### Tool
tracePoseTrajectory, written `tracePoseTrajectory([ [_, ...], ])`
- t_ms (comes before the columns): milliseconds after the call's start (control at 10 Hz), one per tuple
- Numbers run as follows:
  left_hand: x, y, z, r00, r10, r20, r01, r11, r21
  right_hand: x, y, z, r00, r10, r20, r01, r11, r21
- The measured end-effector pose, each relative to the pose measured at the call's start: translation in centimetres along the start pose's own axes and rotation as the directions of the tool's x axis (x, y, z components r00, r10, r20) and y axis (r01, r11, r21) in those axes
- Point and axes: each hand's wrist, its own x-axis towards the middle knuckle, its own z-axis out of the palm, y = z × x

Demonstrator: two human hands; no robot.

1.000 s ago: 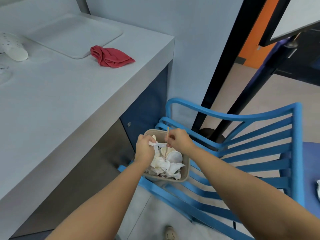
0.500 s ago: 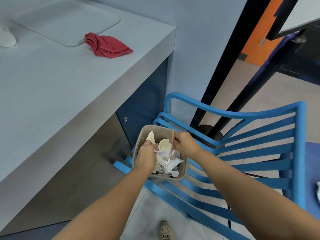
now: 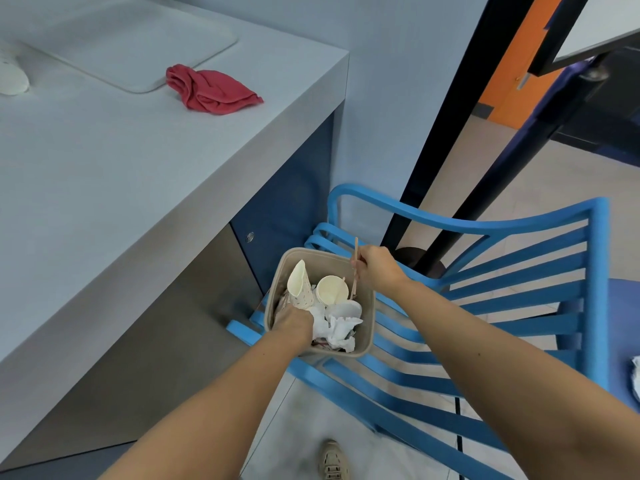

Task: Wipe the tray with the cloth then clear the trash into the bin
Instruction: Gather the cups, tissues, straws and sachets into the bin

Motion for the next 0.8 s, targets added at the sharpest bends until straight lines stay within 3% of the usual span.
tracePoseTrajectory([
  [300, -0.6, -0.2, -0.5, 0.998, 0.048, -0.050, -0.053, 0.991, -0.121, -1.4, 0.4, 1.9, 0.985, -0.004, 0.173, 0.014, 0.998, -0.057],
  [500, -1.3, -0.7, -1.2, 0.998, 0.039, -0.048, -0.050, 0.964, -0.261, -4.2, 1.7, 6.2, 0.962, -0.053, 0.267, 0.118, 0.965, -0.235],
  [700, -2.0, -1.5, -1.4, 0.990, 0.040, -0.136, -0.075, 0.960, -0.269, -4.9, 2.6, 8.7, 0.933, -0.089, 0.348, 0.244, 0.867, -0.434],
  [800, -2.4, -2.2, -2.2, 0.985, 0.041, -0.166, -0.088, 0.952, -0.292, -5.4, 2.9, 8.9, 0.914, -0.059, 0.401, 0.303, 0.757, -0.579],
])
